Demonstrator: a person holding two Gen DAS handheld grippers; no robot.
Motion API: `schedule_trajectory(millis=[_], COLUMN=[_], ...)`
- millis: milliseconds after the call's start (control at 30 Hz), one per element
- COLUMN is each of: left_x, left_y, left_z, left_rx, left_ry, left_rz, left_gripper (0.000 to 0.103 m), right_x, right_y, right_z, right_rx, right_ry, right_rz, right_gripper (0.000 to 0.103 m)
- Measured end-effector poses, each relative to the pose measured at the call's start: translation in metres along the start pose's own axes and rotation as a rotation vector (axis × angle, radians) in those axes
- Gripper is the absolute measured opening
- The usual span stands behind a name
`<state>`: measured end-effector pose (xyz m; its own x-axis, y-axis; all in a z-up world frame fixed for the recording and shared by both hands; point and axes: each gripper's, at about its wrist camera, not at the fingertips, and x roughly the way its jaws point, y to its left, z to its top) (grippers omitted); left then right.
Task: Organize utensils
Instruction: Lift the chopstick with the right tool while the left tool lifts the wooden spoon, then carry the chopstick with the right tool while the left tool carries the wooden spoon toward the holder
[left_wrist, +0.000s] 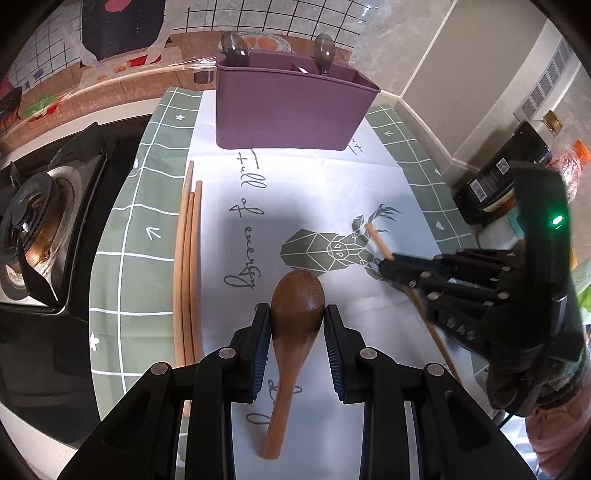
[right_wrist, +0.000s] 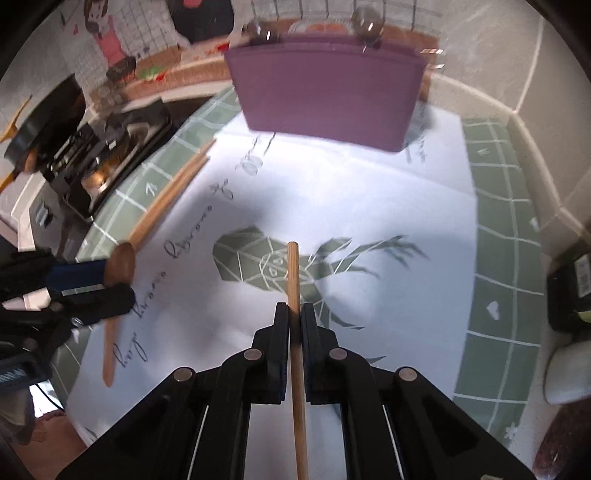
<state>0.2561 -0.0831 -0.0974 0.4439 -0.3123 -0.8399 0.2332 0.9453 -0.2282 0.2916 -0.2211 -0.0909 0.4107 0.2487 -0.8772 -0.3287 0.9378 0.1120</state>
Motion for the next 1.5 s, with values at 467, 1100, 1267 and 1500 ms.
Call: schedule_trajectory(millis=[467,1100,1267,1500], left_x=[-0.064,0.001,0.074,0.124], left_y=[-0.015,-0.043,-0.046,-0.052], left_z=[0.037,0.101,0.107,0.122], left_rx=[0.036,0.26,0.257,0.294], left_ry=[-0.179,-0.056,0.077,0.167], left_rz=[-0.149,-0.049,0.009,0.091], left_gripper=[0.018,0.051,0.051,0.041], right_x=[-0.111,-0.159,-0.154,-0.157], right_y=[0.005,-0.025,-0.043,-0.067], right_z=[0.033,0.083,0.08,0.067], right_rx=[0.023,0.006,0.033,0.076], right_ry=[-0.254,-0.368,-0.357,-0.348], right_rz=[-0.002,-0.067,-0.065,-0.077], right_gripper=[0.006,0.005,0.005,0.005])
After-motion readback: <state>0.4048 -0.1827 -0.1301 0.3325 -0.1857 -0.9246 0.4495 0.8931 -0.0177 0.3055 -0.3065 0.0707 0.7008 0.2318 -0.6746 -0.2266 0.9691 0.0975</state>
